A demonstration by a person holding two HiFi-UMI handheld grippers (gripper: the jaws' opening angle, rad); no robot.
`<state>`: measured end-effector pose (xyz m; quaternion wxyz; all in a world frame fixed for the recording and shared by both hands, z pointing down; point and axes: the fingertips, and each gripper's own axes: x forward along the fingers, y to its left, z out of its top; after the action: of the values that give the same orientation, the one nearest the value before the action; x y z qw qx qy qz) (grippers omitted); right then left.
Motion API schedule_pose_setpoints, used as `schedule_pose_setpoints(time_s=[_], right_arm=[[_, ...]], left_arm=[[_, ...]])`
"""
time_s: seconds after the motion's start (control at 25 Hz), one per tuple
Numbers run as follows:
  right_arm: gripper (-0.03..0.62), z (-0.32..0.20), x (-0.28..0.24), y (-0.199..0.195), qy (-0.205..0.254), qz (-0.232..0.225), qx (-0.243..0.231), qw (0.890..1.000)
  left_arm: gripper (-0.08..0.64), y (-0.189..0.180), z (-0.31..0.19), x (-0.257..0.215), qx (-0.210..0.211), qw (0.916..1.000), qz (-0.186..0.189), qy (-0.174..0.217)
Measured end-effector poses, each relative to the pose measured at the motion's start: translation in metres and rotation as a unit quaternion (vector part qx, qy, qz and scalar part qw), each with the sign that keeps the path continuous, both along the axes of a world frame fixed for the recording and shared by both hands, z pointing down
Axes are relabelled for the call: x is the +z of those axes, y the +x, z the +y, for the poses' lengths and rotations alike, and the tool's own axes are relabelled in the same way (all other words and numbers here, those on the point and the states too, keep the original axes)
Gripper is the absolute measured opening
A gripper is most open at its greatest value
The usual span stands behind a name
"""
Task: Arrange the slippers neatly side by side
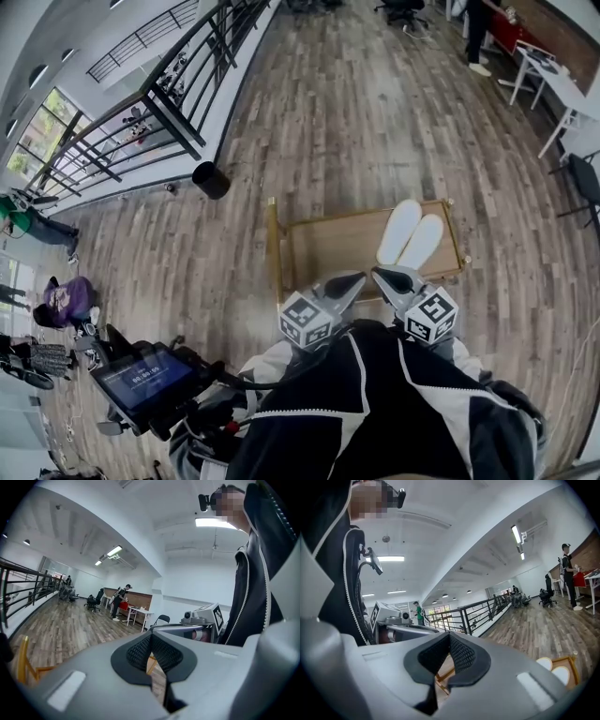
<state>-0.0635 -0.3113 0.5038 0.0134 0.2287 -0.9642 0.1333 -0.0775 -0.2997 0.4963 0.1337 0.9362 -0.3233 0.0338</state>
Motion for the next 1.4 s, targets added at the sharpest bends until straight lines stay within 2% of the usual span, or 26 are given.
schedule_pose_setpoints(time_s=[0.2,0.48,0.64,0.96,1.24,1.4], right_arm=[[0.005,0.006,0.007,-0.016,-0.015,0.004,-0.025,1.000],[0.005,-0.023,-0.006,-0.011,0.000,0.026,-0.074,0.997],[0.005,-0.029,-0.010,-0.012,-0.001,0.034,-0.091,0.995],[0.005,-0.037,-0.015,0.008,-0.002,0.047,-0.093,0.995],[0.005,-0.044,-0.022,0.025,-0.002,0.048,-0.071,0.996],[0.005,-0.051,-0.016,0.041,0.002,0.057,-0.061,0.997]], left_arm=[[0.014,-0.010,-0.003,-0.001,-0.016,0.9999,0.005,-0.005],[0.014,-0.013,-0.023,-0.012,-0.075,0.9969,0.024,-0.003],[0.014,-0.016,-0.030,-0.017,-0.096,0.9948,0.033,-0.004],[0.014,0.002,-0.039,-0.021,-0.097,0.9943,0.045,-0.003],[0.014,0.022,-0.049,-0.024,-0.071,0.9962,0.050,-0.001],[0.014,0.030,-0.061,-0.010,-0.069,0.9967,0.043,-0.003]])
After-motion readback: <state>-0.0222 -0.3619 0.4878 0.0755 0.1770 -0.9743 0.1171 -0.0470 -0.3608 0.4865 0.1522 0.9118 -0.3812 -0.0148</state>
